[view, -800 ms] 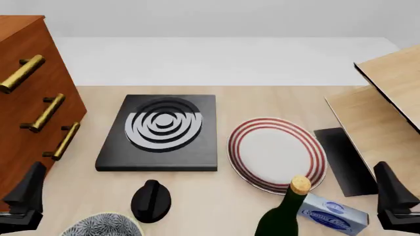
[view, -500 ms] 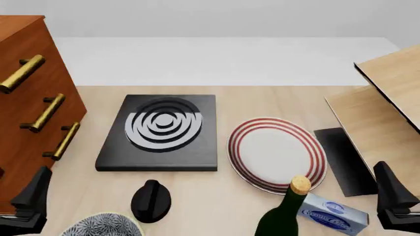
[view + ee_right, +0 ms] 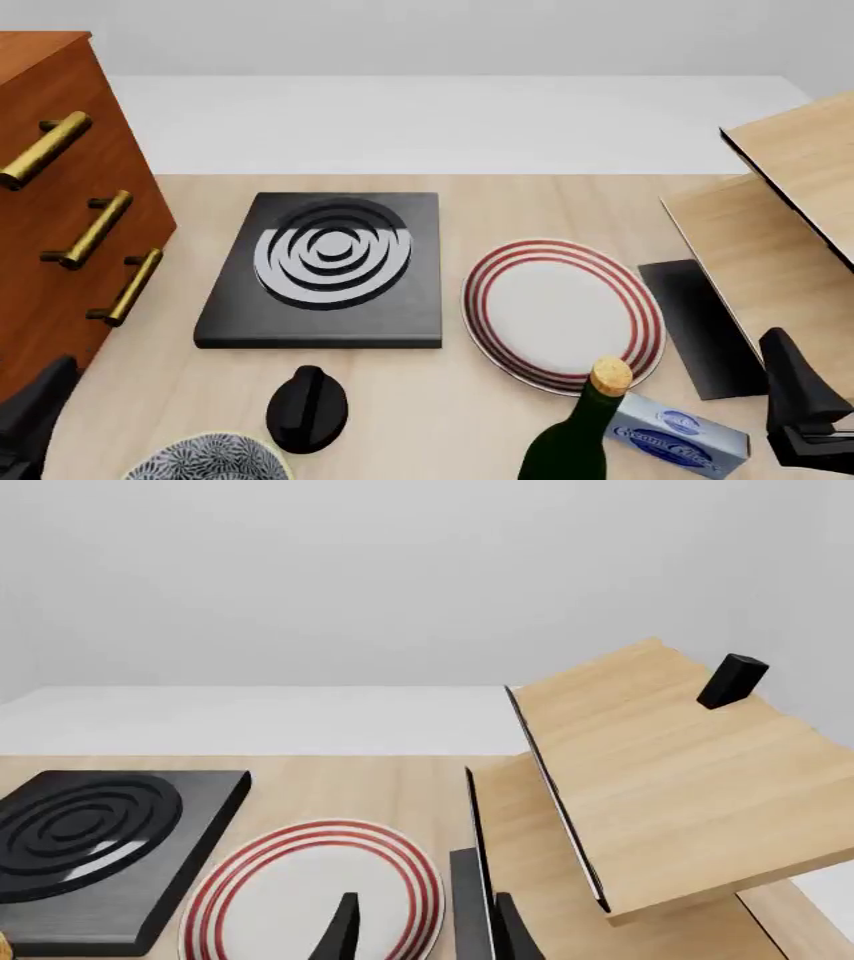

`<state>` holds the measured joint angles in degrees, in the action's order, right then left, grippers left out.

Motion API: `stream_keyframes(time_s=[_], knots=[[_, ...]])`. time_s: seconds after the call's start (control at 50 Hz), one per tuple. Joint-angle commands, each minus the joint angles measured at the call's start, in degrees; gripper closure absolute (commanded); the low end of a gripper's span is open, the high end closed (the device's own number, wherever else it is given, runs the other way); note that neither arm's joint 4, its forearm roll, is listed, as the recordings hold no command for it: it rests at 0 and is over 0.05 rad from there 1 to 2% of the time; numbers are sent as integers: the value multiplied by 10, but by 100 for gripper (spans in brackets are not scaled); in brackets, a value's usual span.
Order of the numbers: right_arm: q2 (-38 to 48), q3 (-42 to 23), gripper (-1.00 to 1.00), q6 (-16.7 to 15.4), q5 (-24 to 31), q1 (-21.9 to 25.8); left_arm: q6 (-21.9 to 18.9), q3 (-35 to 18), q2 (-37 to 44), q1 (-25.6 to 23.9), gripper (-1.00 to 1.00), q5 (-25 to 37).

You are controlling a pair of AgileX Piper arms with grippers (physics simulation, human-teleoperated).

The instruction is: Pick up the akita bowl and put it on the plate.

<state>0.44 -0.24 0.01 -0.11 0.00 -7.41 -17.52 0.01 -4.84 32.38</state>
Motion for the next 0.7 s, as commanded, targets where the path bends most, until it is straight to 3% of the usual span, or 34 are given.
stream_keyframes(time_s=[0.02,0.1,0.14,0.18,0.22,0.34,0.5,0.7], knots=[[0,0,-100,0,0,0,-25,-101,0,-28,-100,150],[0,0,-100,0,0,0,-22,-117,0,-39,-100,186],[0,0,-100,0,0,0,8,-119,0,-50,-100,216],[0,0,-100,0,0,0,-20,-120,0,-48,-100,220],[0,0,-100,0,0,0,-2,-119,0,-60,-100,236],[0,0,-100,0,0,0,-24,-141,0,-66,-100,270],[0,0,-100,0,0,0,-12,-154,0,-84,-100,305],[0,0,-100,0,0,0,-7,-136,0,-95,-100,316]])
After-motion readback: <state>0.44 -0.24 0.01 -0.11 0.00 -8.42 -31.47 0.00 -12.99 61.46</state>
